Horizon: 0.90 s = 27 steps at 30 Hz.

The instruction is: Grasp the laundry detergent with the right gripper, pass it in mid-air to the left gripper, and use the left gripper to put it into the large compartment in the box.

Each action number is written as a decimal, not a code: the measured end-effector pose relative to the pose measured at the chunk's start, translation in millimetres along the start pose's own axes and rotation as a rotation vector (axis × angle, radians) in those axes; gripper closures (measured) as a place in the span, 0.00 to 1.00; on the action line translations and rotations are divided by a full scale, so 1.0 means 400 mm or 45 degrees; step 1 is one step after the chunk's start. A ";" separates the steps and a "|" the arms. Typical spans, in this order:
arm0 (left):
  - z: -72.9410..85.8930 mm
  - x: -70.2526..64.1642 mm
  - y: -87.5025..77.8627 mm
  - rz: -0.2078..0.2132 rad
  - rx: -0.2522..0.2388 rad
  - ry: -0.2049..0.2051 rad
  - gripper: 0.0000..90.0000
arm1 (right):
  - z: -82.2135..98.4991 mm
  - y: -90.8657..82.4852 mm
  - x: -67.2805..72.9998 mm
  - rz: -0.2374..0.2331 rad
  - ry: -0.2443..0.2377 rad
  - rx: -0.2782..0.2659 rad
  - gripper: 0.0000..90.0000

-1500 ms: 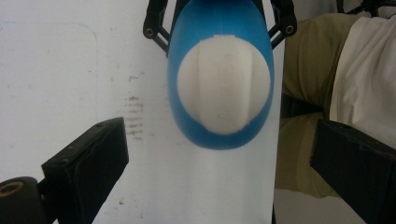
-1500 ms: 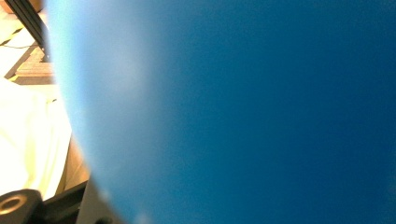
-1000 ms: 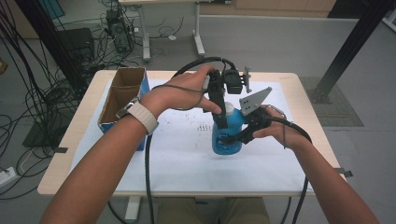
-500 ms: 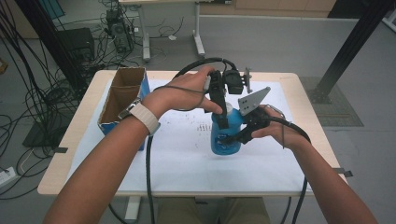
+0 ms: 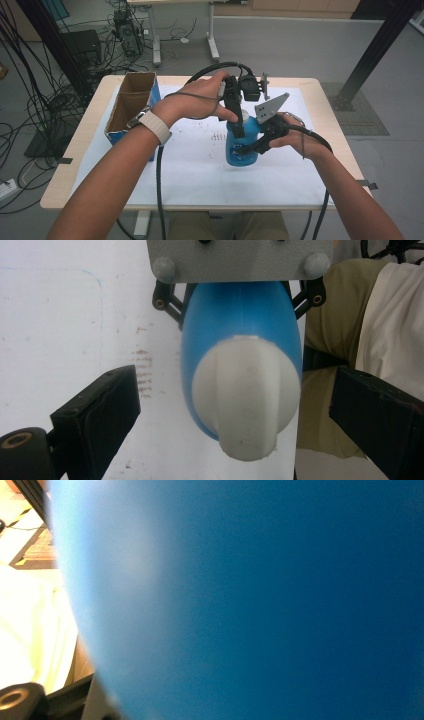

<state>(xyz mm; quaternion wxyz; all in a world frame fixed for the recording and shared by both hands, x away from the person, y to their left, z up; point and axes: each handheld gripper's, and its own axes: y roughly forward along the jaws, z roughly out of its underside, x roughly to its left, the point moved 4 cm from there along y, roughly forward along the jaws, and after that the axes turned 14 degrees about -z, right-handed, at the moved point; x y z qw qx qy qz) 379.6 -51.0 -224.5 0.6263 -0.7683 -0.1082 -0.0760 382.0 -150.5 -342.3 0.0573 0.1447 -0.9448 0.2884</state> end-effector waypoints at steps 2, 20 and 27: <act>0.000 -0.001 0.000 -0.001 -0.003 -0.003 0.07 | 0.000 0.000 -0.001 0.000 -0.002 -0.002 0.48; -0.001 0.000 0.001 -0.010 0.002 -0.009 0.07 | 0.001 0.000 -0.002 -0.006 -0.006 -0.001 0.48; 0.001 0.001 0.002 -0.010 0.005 -0.009 0.07 | 0.001 0.003 0.000 -0.015 -0.008 0.005 0.48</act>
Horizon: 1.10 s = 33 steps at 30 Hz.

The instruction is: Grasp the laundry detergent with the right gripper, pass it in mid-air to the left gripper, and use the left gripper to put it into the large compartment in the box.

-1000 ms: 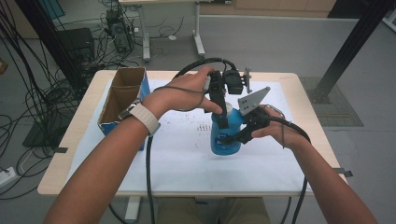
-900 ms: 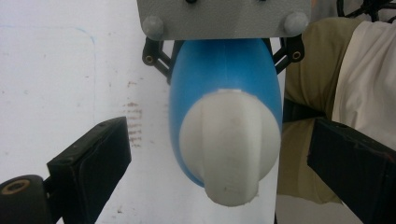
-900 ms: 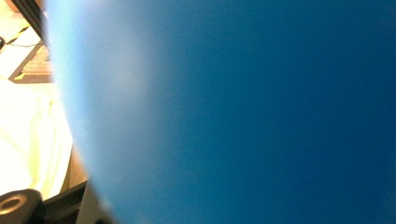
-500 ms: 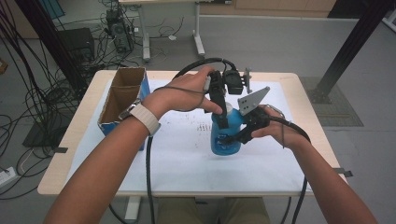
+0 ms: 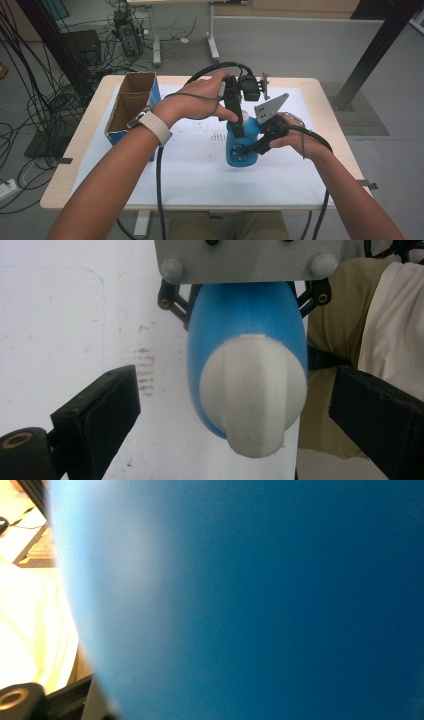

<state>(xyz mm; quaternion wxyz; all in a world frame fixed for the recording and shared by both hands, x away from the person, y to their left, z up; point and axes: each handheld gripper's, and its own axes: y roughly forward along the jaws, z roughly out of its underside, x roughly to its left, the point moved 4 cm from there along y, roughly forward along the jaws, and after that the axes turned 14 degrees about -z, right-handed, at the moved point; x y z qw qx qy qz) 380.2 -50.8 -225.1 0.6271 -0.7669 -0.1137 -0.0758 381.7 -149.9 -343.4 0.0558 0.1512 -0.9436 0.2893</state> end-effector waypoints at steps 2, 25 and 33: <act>0.000 0.000 0.000 -0.001 -0.002 -0.001 0.07 | 0.000 0.000 0.000 -0.002 -0.002 0.002 0.48; 0.001 -0.003 0.003 -0.001 0.005 0.004 0.07 | 0.001 0.000 0.000 -0.002 0.000 0.004 0.48; 0.001 -0.003 0.003 -0.003 0.009 0.003 0.07 | 0.003 -0.001 0.000 -0.001 0.004 0.006 0.48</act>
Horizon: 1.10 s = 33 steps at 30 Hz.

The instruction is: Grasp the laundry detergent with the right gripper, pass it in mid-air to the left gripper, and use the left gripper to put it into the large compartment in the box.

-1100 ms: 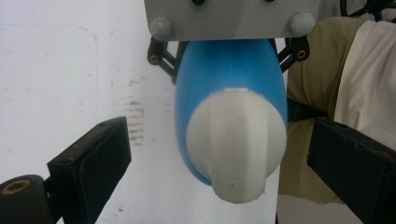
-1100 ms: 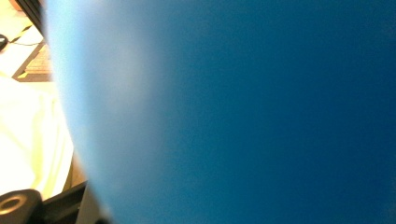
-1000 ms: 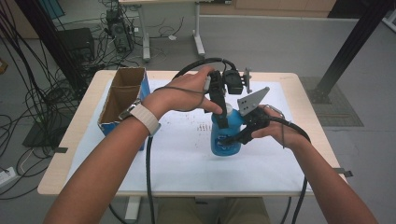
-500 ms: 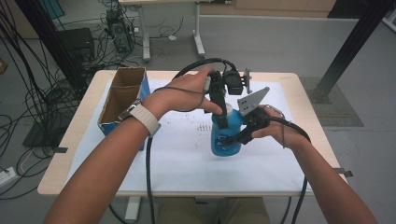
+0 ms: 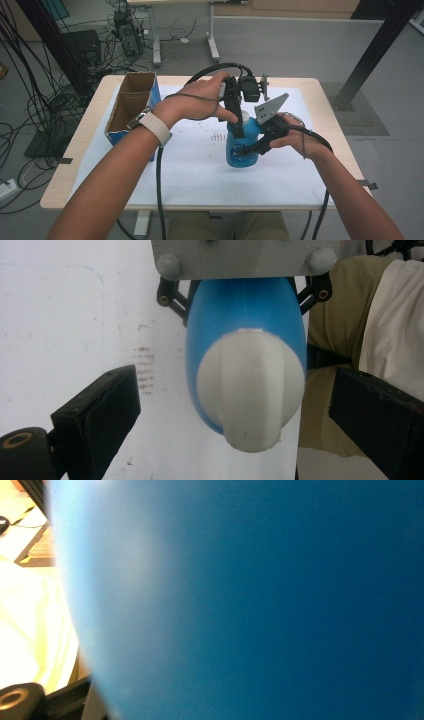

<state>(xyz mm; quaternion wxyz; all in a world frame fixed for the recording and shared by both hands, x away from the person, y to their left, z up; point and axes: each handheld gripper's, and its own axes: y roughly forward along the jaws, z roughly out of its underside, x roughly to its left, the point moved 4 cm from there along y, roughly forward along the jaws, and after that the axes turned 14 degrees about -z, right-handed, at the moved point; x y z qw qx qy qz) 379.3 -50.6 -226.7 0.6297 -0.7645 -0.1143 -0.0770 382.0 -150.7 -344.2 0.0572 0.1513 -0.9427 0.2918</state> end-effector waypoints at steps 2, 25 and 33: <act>0.000 0.000 0.001 -0.001 0.000 -0.001 0.07 | 0.000 0.000 0.000 -0.002 0.006 0.000 0.48; 0.003 -0.001 0.002 -0.006 -0.003 -0.002 0.07 | 0.001 0.004 0.000 -0.005 0.003 0.008 0.48; 0.001 -0.001 0.004 -0.008 -0.003 0.002 0.07 | 0.002 0.003 0.001 -0.006 0.012 0.007 0.48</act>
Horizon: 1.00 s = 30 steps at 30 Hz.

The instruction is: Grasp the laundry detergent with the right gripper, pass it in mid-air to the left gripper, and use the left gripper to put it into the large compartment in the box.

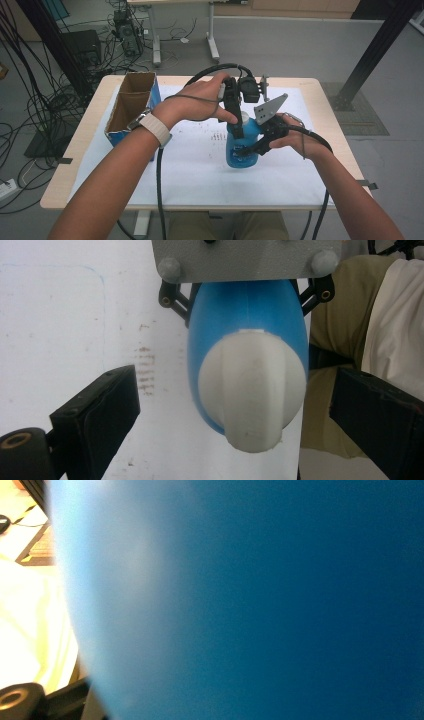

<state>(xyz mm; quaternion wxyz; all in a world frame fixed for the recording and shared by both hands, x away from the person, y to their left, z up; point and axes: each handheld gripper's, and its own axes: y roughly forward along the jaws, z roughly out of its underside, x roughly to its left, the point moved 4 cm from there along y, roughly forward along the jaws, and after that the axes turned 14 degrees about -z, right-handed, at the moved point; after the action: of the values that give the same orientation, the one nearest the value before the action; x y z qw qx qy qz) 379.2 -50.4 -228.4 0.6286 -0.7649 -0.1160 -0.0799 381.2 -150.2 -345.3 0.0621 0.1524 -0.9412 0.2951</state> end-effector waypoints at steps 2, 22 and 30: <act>0.000 0.000 0.000 -0.001 0.000 -0.001 0.07 | 0.000 0.000 0.000 0.001 -0.002 0.002 0.48; -0.001 0.000 0.013 -0.005 0.005 -0.003 0.07 | -0.001 0.002 0.000 -0.004 0.007 0.000 0.48; -0.004 -0.003 0.014 -0.003 0.003 0.005 0.07 | -0.004 0.003 -0.001 -0.002 0.004 -0.001 0.48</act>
<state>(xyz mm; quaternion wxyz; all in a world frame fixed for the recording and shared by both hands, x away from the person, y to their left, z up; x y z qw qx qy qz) 379.8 -53.1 -233.9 0.6295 -0.7639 -0.1159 -0.0820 381.0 -148.2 -344.9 0.0639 0.1525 -0.9411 0.2950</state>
